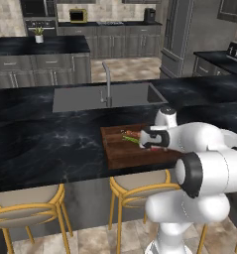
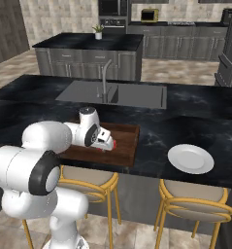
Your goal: Create a steak meal by picking up the steak and asparagus from the tray and placing them on the plate. Leave the kebab skewer on the tray.
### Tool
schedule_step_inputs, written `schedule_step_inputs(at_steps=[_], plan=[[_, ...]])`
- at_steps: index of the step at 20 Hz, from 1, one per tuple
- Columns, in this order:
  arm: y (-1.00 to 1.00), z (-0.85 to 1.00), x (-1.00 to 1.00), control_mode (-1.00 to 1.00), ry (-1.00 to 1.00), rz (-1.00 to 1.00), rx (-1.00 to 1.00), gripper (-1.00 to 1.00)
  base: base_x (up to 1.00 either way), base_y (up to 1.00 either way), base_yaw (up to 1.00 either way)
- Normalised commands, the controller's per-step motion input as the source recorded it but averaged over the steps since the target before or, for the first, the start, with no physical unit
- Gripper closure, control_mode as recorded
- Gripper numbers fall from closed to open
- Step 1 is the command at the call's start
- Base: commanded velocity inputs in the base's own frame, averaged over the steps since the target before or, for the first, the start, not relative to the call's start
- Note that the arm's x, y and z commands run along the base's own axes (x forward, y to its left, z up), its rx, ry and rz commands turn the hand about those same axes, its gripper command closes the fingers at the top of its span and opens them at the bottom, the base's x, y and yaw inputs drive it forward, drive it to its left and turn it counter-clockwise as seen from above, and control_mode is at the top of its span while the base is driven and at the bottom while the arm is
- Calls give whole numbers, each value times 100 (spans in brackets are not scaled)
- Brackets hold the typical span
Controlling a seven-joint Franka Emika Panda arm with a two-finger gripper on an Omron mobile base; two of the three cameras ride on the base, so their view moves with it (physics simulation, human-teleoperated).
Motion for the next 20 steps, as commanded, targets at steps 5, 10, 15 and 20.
schedule_step_inputs(at_steps=[5, 10, 15, 20], plan=[[0, -23, 33, -100, 0, 0, 0, -100, 0, 0, 0], [0, -19, 27, -100, 0, 0, 1, -100, 0, 0, 0], [-9, -26, 12, -100, 0, -2, 1, -100, 0, 0, 0], [-23, -40, 0, -100, -2, -9, 0, -100, 0, 0, 0]])
